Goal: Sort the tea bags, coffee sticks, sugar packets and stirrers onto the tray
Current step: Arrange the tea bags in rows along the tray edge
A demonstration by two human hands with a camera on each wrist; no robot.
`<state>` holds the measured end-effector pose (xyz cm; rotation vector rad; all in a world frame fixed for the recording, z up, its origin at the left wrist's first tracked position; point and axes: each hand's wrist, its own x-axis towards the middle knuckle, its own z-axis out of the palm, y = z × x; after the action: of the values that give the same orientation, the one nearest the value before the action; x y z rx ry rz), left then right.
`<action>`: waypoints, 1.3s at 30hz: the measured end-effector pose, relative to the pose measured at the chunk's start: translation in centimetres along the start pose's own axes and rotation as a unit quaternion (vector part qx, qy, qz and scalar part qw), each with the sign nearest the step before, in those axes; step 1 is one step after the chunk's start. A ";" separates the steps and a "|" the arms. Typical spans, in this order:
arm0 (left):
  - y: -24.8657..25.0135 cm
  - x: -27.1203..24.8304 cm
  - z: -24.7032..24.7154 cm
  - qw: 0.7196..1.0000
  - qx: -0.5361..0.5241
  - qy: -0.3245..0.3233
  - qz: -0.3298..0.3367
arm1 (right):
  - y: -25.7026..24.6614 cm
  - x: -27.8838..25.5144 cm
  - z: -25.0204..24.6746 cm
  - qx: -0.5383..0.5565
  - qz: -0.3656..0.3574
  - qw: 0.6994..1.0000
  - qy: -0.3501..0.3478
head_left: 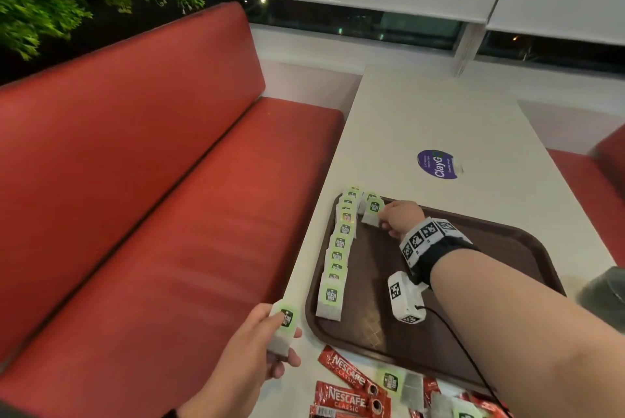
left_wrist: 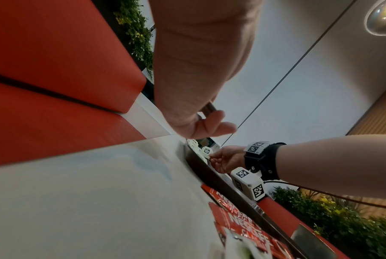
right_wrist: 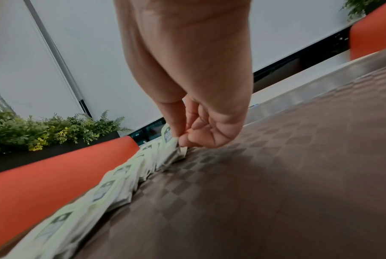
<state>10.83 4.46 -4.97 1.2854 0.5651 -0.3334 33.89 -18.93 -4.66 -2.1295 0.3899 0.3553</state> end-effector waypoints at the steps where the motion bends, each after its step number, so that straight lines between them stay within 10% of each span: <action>1: 0.0 0.1 0.0 1.000 -0.004 0.000 0.001 | 0.0 0.3 0.0 -0.003 0.005 1.000 -0.003; 18: 0.4 0.2 0.1 0.999 -0.048 0.013 -0.002 | 0.4 3.0 0.5 -0.057 0.031 0.998 0.026; 22: 0.7 0.2 0.4 0.999 -0.034 0.016 0.000 | -0.3 -0.5 1.1 -0.056 -0.088 0.988 0.117; 29: 2.6 0.3 2.5 0.996 0.029 -0.006 0.085 | -1.7 -14.6 4.4 -0.019 -0.242 0.951 -0.191; 39: 3.7 0.1 5.0 0.988 0.050 -0.019 0.142 | 0.6 -15.1 4.6 0.122 -0.188 0.970 -0.092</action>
<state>13.93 0.63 -1.15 1.4328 0.3300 -0.1511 19.46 -13.32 -1.69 -1.8586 -0.0785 0.2663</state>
